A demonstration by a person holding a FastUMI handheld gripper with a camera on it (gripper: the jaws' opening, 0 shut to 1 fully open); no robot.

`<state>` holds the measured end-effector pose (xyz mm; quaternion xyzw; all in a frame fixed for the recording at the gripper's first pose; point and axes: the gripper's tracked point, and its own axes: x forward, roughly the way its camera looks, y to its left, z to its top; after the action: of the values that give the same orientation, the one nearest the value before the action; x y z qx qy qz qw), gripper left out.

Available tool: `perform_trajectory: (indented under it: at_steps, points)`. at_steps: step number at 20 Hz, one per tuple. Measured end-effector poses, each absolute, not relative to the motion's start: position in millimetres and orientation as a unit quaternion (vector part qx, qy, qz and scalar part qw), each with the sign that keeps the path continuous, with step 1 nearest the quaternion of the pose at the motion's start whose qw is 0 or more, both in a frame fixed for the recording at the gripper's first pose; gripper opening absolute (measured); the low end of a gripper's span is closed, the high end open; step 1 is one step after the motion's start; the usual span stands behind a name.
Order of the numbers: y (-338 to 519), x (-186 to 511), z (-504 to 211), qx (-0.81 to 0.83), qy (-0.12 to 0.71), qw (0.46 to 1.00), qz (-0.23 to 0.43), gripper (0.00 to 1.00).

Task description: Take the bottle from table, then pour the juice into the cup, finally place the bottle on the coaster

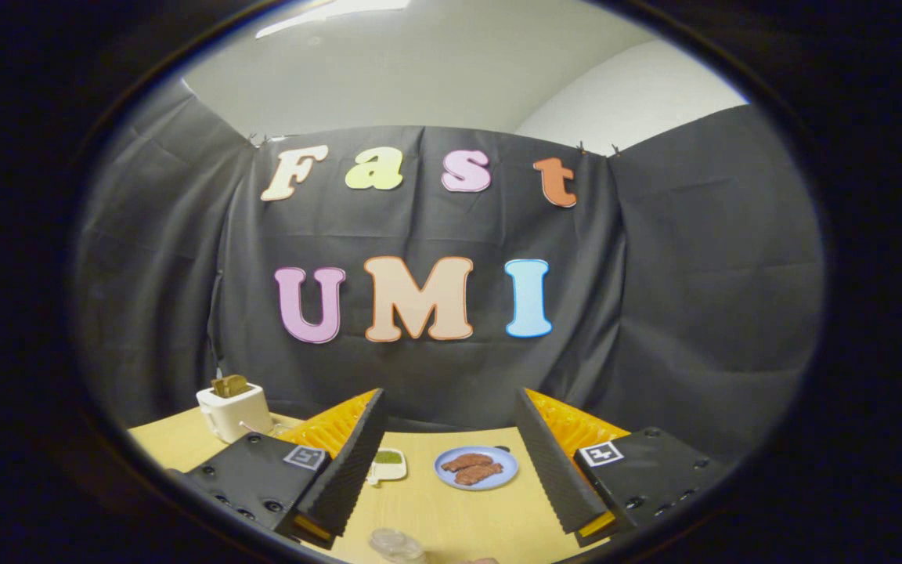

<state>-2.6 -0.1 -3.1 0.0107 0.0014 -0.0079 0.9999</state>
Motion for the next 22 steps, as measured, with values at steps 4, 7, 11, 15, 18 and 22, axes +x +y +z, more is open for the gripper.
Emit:
perform_trajectory:
  at_steps: [4, 7, 11, 15, 18, 22]
  points:
    - [3, -4, -7, 0.011, 0.006, 1.000, -0.006, 1.00]
    - [9, -3, -19, 0.009, 0.016, 1.000, 0.000, 1.00]
    - [17, -7, -62, 0.009, 0.053, 0.999, 0.011, 1.00]
    - [33, -19, -110, 0.024, 0.091, 0.995, 0.027, 1.00]
    - [43, -30, -151, 0.012, 0.131, 0.990, 0.043, 1.00]
    - [54, -42, -206, 0.004, 0.191, 0.980, 0.059, 1.00]
